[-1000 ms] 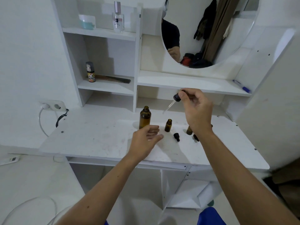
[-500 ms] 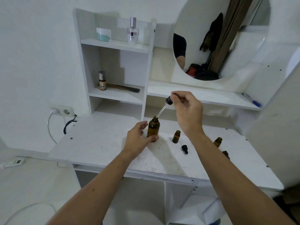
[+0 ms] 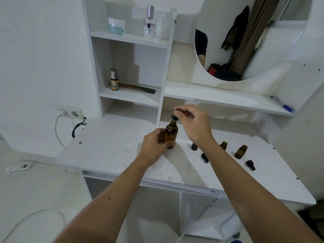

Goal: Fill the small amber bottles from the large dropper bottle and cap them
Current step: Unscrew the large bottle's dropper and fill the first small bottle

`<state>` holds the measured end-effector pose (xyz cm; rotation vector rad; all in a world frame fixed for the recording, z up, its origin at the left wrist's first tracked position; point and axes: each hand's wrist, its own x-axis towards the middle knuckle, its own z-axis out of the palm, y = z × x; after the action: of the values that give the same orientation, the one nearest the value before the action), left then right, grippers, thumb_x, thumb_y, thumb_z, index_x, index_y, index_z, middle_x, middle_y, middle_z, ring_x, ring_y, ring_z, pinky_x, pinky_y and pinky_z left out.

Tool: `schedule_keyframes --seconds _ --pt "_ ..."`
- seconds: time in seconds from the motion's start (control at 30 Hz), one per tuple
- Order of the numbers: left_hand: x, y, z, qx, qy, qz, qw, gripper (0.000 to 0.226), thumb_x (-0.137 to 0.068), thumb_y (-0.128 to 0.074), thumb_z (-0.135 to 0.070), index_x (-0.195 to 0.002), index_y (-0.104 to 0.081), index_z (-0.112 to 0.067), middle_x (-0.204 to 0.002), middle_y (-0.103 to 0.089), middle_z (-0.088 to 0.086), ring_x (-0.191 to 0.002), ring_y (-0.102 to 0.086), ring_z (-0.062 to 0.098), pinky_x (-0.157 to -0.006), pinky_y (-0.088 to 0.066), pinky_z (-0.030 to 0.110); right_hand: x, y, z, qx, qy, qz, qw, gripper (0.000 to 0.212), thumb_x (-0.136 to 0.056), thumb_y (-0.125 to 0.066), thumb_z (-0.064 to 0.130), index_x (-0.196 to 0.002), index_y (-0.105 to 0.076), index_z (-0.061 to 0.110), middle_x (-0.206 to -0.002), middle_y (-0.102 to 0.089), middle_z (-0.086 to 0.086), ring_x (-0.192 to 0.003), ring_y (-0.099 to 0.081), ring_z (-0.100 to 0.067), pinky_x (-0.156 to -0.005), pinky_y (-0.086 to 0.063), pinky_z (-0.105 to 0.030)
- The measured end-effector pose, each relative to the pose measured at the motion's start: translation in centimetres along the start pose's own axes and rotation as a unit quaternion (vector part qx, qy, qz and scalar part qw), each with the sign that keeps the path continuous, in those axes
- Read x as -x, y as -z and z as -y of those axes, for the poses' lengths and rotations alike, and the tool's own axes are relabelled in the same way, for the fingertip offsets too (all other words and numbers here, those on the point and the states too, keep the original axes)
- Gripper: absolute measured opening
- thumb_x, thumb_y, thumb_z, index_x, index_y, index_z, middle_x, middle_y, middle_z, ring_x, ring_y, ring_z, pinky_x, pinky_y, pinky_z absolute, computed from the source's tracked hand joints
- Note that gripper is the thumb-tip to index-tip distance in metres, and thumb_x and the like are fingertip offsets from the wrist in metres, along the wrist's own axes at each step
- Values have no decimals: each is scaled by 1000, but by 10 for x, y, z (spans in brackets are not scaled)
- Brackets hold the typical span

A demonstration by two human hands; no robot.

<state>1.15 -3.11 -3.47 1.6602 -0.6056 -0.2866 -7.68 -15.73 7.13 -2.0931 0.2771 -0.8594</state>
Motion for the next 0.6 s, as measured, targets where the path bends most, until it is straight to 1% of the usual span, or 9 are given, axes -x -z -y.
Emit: schedule_keyframes --seconds 0.13,0.3,0.47,0.6 --pt "1 0 -1 8 -4 -2 1000 55 -75 -92 -16 -124 -69 -14 -109 -77 -1 -102 -74 14 -98 -59 37 3 -4 -2 4 -24 -18 1000 10 -98 -75 15 -93 -76 24 -91 -76 15 -83 -69 9 -80 -50 -5" --pt "1 0 -2 6 -7 -1 1000 54 -75 -92 -16 -123 -70 -13 -108 -78 -1 -100 -74 14 -96 -60 35 1 -3 0 23 -21 -40 999 15 -97 -76 13 -88 -74 25 -85 -74 18 -79 -67 11 -77 -49 -4" --pt "0 0 -1 3 -12 2 1000 54 -75 -93 -17 -124 -70 -13 -108 -78 -2 -101 -74 12 -96 -60 32 2 -2 1 24 -20 -40 999 14 -97 -76 12 -87 -74 22 -83 -73 17 -78 -67 10 -76 -49 -4" --pt "0 1 -1 1 -13 4 1000 56 -75 -93 -18 -125 -69 -13 -109 -77 -2 -101 -74 11 -95 -59 29 4 -2 3 17 -4 -32 999 10 -97 -76 14 -93 -77 23 -90 -77 13 -87 -71 2 -81 -52 -7"
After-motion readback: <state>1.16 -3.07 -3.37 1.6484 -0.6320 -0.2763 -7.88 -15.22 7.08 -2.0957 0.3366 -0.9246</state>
